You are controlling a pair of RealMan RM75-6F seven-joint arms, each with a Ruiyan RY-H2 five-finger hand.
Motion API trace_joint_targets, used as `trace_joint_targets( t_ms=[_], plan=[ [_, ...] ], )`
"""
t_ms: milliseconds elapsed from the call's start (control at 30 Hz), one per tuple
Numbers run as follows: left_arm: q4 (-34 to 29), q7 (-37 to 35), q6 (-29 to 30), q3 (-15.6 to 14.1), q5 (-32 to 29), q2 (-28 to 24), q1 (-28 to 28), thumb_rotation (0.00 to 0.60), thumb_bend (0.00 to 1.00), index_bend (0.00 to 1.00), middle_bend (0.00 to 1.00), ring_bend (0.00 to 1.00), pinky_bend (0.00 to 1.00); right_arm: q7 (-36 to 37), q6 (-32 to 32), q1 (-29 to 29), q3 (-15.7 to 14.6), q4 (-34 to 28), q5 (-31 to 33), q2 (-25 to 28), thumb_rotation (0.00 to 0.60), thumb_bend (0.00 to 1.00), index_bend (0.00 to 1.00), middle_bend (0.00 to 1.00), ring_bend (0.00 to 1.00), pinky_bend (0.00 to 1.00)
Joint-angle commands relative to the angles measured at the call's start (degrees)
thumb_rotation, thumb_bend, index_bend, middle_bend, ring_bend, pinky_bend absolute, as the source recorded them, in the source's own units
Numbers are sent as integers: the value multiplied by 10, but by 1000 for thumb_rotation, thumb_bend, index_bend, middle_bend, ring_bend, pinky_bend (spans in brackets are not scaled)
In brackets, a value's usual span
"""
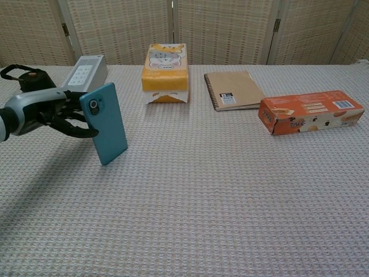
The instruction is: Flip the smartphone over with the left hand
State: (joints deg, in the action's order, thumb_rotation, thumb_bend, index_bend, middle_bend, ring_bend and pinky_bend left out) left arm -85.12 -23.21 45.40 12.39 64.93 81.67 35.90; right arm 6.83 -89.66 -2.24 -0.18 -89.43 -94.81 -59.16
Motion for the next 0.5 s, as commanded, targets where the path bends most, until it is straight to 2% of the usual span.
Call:
trace_joint_targets(
  t_ms=[33,233,500],
  plan=[
    [11,-8,-8,2,-4,-2,-1,600,293,137,131,101,155,0,0,0,0,0,0,0,600,254,139,166,129,151],
    [35,-15,-30,9,-26,-3,6,600,293,122,131,101,155,-2,1,-2,1,-3,-2,1,600,254,139,166,129,151],
    [58,3,-21,8,-33,-6,1,600,293,111,131,65,151,-7,4,-3,0,-7,0,4,600,254,139,166,129,151]
  ],
)
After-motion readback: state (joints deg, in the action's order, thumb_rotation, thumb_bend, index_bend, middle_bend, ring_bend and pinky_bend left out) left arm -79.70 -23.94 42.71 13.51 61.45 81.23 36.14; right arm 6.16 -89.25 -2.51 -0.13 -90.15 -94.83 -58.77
